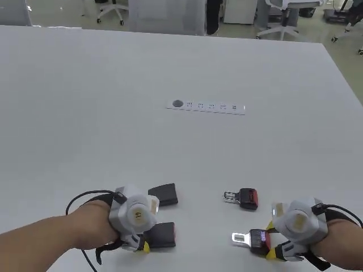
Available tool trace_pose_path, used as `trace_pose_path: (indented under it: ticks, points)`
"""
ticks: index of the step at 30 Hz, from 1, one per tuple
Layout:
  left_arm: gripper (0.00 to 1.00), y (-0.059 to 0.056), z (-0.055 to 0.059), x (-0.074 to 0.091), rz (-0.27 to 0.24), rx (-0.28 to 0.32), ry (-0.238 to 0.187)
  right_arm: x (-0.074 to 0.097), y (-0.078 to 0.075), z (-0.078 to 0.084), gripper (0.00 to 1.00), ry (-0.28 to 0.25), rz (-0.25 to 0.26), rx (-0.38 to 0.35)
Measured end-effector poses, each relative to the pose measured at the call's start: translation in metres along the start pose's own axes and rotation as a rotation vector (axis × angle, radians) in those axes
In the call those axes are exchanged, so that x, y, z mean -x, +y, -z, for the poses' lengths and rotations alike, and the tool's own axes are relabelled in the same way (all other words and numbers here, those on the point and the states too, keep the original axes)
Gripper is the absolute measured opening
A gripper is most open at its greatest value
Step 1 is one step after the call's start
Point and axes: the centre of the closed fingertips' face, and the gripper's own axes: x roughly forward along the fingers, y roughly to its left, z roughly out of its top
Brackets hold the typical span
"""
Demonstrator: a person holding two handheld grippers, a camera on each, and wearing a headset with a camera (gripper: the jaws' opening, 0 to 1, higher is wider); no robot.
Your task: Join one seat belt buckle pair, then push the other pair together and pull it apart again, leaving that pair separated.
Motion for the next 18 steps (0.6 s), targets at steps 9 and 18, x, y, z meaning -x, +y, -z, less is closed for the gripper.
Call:
trace_pose_path:
  ticks: [9, 18]
  points:
    - [0.32, -0.0018, -0.0001, 0.0004, 0.002, -0.026, 0.014, 0.0011, 0.0011, -0.0008, 0.33, 0.003, 0.0, 0.008]
    - [0.32, -0.0025, 0.0002, 0.0006, 0.013, -0.061, 0.04, 0.0013, 0.0005, -0.0023, 0.33, 0.009, -0.005, -0.01]
